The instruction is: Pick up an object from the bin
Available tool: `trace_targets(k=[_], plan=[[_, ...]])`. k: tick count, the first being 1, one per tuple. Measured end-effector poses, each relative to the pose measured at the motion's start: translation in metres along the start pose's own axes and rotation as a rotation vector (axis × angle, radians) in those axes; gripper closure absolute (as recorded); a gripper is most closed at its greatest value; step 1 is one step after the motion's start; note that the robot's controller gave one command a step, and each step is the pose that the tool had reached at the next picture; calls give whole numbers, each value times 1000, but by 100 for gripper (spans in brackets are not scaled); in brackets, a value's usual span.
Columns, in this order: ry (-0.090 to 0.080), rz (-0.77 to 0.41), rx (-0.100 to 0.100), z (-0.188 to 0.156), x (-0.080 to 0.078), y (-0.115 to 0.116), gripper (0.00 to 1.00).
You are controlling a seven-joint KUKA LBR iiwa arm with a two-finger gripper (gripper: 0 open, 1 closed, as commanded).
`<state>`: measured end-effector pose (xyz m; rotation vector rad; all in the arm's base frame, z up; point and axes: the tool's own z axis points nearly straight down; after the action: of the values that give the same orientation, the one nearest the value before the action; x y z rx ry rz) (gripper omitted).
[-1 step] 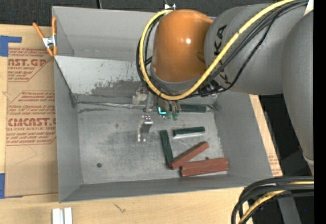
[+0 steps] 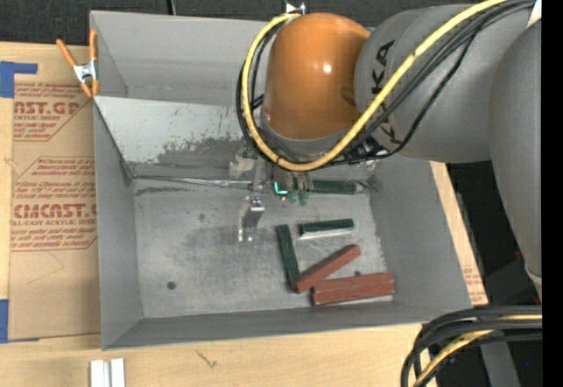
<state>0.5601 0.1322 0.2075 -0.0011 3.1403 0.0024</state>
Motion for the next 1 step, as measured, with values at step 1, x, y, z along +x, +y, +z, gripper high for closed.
trace_targets(k=[1], plan=[[-7, -66, -1, 30, 1, -14, 0]])
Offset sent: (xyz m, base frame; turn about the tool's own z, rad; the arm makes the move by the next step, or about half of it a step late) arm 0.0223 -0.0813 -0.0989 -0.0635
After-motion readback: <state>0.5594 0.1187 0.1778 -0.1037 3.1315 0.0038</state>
